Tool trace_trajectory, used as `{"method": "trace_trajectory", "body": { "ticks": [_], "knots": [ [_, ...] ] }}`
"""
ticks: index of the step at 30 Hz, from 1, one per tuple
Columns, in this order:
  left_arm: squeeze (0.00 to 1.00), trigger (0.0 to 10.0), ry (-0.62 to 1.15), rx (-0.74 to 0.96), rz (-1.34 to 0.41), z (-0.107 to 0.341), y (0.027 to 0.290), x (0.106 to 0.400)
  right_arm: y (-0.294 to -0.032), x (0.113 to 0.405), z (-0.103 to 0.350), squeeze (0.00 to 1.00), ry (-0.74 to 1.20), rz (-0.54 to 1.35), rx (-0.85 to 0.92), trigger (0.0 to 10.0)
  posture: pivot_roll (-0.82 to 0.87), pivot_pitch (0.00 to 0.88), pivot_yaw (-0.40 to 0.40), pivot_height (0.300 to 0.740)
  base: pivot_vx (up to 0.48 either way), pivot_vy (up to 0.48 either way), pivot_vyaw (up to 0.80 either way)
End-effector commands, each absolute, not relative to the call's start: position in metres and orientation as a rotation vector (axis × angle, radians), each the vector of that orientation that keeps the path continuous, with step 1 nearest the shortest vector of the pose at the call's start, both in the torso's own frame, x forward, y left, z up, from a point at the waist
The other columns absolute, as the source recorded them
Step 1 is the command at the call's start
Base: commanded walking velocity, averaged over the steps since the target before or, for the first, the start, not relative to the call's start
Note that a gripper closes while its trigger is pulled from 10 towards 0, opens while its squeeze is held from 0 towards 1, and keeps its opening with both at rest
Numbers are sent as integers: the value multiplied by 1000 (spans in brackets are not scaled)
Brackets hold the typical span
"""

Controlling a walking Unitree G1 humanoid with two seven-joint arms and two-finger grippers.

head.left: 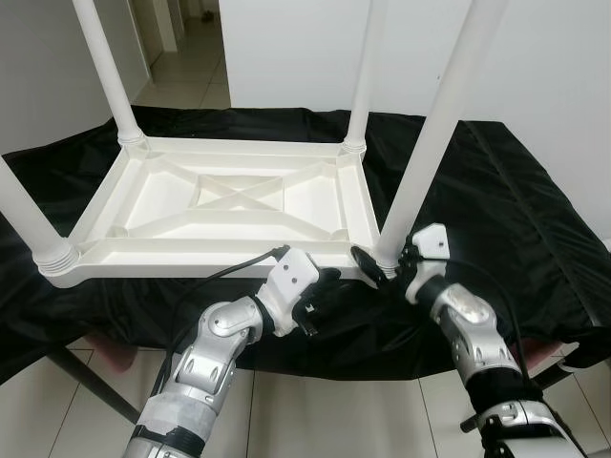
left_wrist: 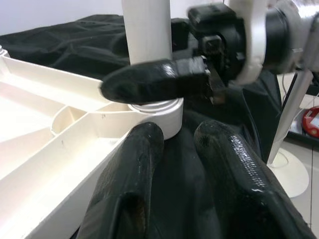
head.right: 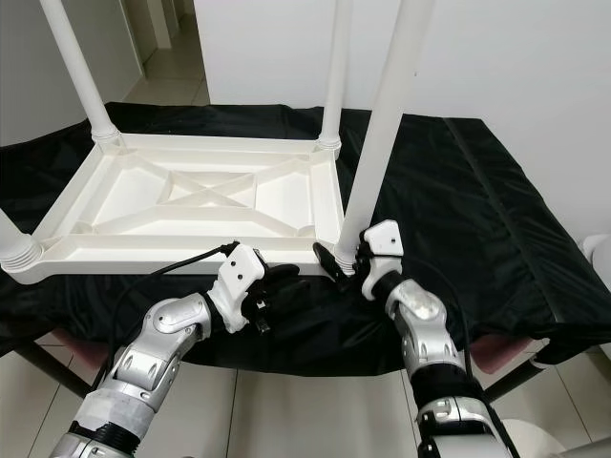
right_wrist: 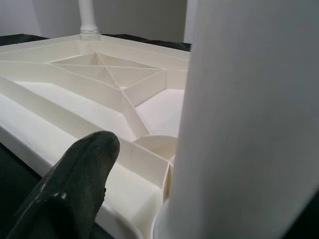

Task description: Building children table

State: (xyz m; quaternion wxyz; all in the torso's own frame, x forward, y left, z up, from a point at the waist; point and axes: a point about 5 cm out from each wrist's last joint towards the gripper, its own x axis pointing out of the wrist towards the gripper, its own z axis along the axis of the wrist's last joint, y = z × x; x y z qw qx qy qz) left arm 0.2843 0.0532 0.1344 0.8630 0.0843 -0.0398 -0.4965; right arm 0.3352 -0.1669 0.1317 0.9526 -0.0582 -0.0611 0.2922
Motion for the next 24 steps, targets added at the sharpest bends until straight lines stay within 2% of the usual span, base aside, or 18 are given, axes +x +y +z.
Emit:
{"method": "trace_trajectory", "body": {
  "ticks": [1,3,4,5,6,18,19,20,21,24],
  "knots": [
    [0,10000,-77,170,-1040,134,53,283,-168,335,128,0,-106,614,-127,10000,31,0,12,740,0,0,0],
    [0,10000,-78,170,-1043,134,53,282,-170,336,128,0,-98,634,-129,5451,33,0,11,740,0,0,0],
    [0,10000,-78,171,-1044,134,53,282,-170,336,128,0,-97,638,-131,4510,33,0,11,740,0,0,0],
    [0,10000,-78,171,-1044,134,53,282,-170,336,128,0,-97,638,-131,4510,33,0,11,740,0,0,0],
    [0,10000,-79,173,-1047,135,53,281,-173,336,124,0,-72,639,-132,0,36,0,10,740,0,0,0],
    [0,10000,-79,179,-1054,136,53,281,-181,332,113,0,-32,637,-113,0,30,0,11,740,0,0,0],
    [0,10000,-80,179,-1055,136,52,280,-182,332,112,0,-32,624,-104,1882,29,0,9,740,0,0,0],
    [0,10000,-80,179,-1055,136,52,280,-182,332,112,0,-32,624,-104,1882,29,0,9,740,0,0,0],
    [0,10000,-81,178,-1056,136,52,281,-182,332,113,0,-38,598,-82,10000,28,0,7,740,0,0,0],
    [0,10000,-82,177,-1055,136,52,281,-181,333,117,0,-64,531,-50,10000,26,0,2,740,0,0,0]
  ]
}}
